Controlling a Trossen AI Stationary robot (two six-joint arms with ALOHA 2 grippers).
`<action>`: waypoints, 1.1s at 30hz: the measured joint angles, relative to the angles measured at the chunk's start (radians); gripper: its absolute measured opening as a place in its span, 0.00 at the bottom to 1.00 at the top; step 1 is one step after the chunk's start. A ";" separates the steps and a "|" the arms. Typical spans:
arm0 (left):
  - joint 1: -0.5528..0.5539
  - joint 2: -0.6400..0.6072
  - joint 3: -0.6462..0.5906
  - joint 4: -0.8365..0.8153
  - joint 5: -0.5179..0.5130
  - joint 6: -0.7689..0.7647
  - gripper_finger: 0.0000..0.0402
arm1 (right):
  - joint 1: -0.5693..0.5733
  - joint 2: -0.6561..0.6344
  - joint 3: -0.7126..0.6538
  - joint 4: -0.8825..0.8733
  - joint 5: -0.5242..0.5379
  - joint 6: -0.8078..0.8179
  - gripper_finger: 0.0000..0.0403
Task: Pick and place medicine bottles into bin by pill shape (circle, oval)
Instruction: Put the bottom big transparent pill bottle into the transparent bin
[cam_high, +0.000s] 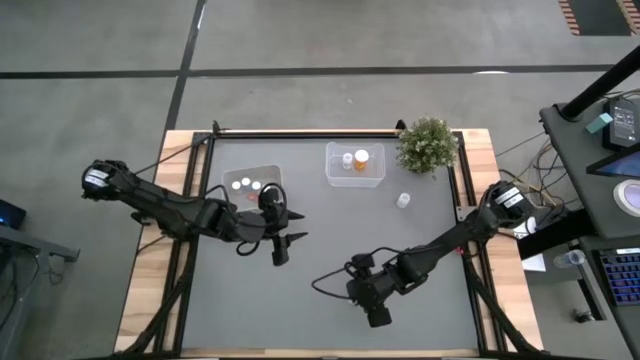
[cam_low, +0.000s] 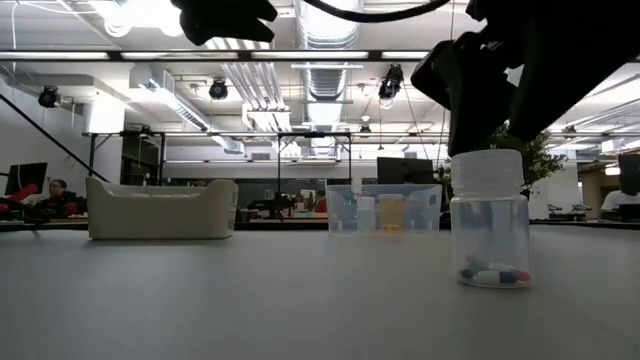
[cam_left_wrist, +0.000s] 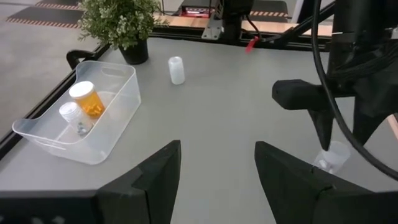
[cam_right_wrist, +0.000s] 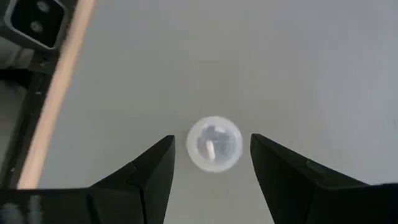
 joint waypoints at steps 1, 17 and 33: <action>0.000 0.000 -0.002 0.000 0.000 -0.001 0.48 | -0.002 0.002 0.000 0.009 -0.006 -0.006 0.50; -0.002 -0.001 -0.006 0.018 0.000 -0.002 0.48 | -0.026 0.029 -0.008 0.040 -0.033 -0.047 0.50; -0.003 -0.002 -0.006 0.024 0.000 -0.002 0.48 | -0.031 0.023 -0.048 0.101 -0.065 -0.033 0.35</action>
